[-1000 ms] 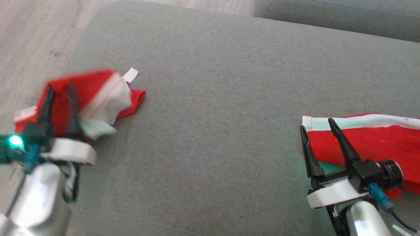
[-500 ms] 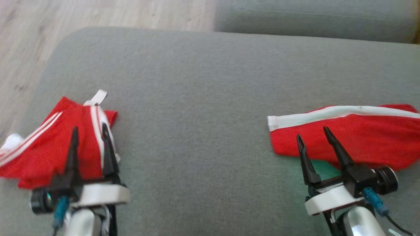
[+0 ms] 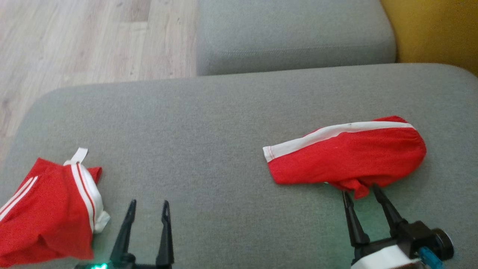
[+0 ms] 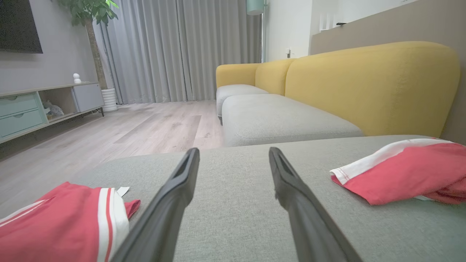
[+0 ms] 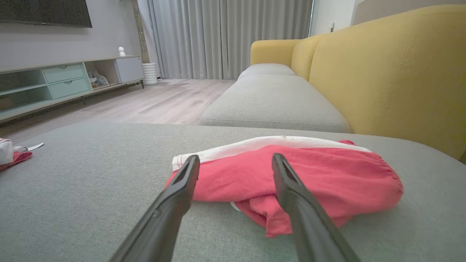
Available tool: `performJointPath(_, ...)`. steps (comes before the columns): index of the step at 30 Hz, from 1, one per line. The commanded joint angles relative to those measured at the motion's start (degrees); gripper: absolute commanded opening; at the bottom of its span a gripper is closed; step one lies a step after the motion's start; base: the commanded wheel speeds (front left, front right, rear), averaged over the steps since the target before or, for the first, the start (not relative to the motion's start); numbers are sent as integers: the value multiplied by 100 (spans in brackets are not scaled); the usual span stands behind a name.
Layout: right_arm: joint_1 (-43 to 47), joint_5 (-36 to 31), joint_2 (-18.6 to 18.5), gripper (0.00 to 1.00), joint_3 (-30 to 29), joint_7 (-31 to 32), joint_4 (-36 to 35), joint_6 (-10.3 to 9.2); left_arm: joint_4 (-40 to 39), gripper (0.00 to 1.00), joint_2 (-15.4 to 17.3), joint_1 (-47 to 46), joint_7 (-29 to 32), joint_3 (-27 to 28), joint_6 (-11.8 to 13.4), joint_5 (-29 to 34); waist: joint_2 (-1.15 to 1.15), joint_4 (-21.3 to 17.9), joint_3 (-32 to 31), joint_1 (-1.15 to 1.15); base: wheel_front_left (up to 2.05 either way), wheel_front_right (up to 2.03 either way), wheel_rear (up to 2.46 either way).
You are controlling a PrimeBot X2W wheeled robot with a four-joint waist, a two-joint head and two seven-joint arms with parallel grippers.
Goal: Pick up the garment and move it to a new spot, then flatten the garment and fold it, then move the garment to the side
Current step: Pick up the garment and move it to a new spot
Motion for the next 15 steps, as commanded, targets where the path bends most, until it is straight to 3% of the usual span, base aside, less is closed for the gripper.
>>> performJointPath(1,-88,11,-17,100,140,-14,-197,39,-244,100,-44,-108,-54,81,58,133,0,-95,-110,1,0,0,0)
performJointPath(15,-61,136,-9,100,115,-14,-197,39,-144,100,-68,-18,-54,53,344,145,0,-40,-188,1,0,0,0)
